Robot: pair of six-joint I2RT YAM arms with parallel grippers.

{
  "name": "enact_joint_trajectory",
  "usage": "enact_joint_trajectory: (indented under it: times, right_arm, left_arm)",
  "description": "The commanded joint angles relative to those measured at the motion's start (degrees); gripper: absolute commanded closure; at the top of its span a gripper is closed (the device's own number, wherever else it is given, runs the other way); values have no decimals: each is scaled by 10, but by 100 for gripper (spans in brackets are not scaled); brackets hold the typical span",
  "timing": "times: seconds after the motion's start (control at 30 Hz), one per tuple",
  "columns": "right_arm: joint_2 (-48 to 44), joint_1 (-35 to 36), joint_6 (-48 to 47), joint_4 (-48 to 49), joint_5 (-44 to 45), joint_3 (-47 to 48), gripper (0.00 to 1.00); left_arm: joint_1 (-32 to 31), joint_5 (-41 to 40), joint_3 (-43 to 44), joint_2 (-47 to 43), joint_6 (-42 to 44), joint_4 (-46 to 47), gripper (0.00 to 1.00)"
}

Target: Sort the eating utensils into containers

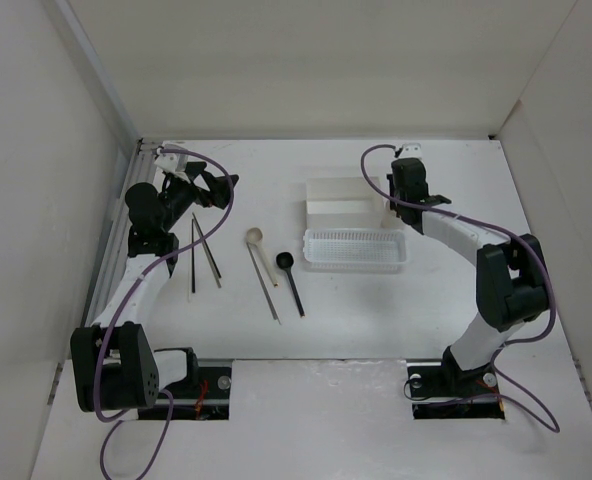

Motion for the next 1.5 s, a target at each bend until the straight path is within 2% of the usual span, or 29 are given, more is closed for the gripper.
enact_joint_trajectory:
  times: [0.0, 0.2, 0.3, 0.33, 0.47, 0.67, 0.77, 0.87, 0.97, 1.0, 1.03, 1.07, 1.2, 1.23, 1.3, 1.33, 1.37, 1.4, 1.47]
  right_arm:
    - [-8, 5, -12, 10, -7, -9, 100]
    - [-8, 5, -12, 10, -17, -15, 98]
    - [-13, 5, -12, 10, -23, -15, 87]
    - [-13, 5, -12, 10, -23, -15, 80]
    - [-13, 5, -17, 10, -28, -15, 72]
    - [-36, 5, -17, 10, -33, -15, 72]
    - [-63, 12, -28, 10, -33, -15, 68]
    - [-106, 25, -43, 10, -27, -15, 54]
    - [-158, 55, -55, 10, -5, -15, 42]
    - [-173, 77, -61, 10, 10, -15, 34]
    - [-184, 91, -61, 10, 18, -21, 13]
    - [-203, 107, -66, 5, 18, -21, 0]
    - [-197, 198, -93, -72, -22, 6, 0]
    - [-186, 234, -93, -126, -57, 17, 0]
    - [-142, 263, -82, -186, -101, 55, 16]
    - [-125, 277, -75, -236, -121, 68, 29]
    - [-92, 302, -52, -259, -156, 90, 59]
    - [-92, 314, -52, -276, -167, 96, 70]
    - [-54, 344, -7, -287, -172, 96, 77]
  left_arm:
    - [2, 0, 28, 0, 7, 19, 0]
    - [2, 0, 28, 0, 7, 19, 0]
    - [2, 0, 28, 0, 12, 19, 0]
    - [2, 0, 28, 0, 12, 19, 0]
    - [2, 0, 28, 0, 12, 19, 0]
    - [2, 0, 28, 0, 18, 19, 0]
    - [2, 0, 28, 0, 19, 19, 0]
    - [2, 0, 23, 0, 19, 3, 0]
    - [2, -60, 10, -5, 48, -45, 0]
    - [2, -105, 10, -5, 61, -63, 0]
    - [2, -127, 10, -5, 99, -82, 0]
    - [2, -151, 10, -5, 119, -102, 0]
    - [2, -266, 31, -5, 212, -203, 0]
    - [2, -315, 31, -5, 221, -212, 0]
    - [2, -354, 26, -11, 237, -227, 0]
    - [2, -382, 26, -18, 244, -240, 0]
    - [2, -393, 13, -23, 250, -246, 0]
    - [2, -399, 7, -23, 250, -246, 0]
    - [2, -399, -14, -28, 241, -246, 6]
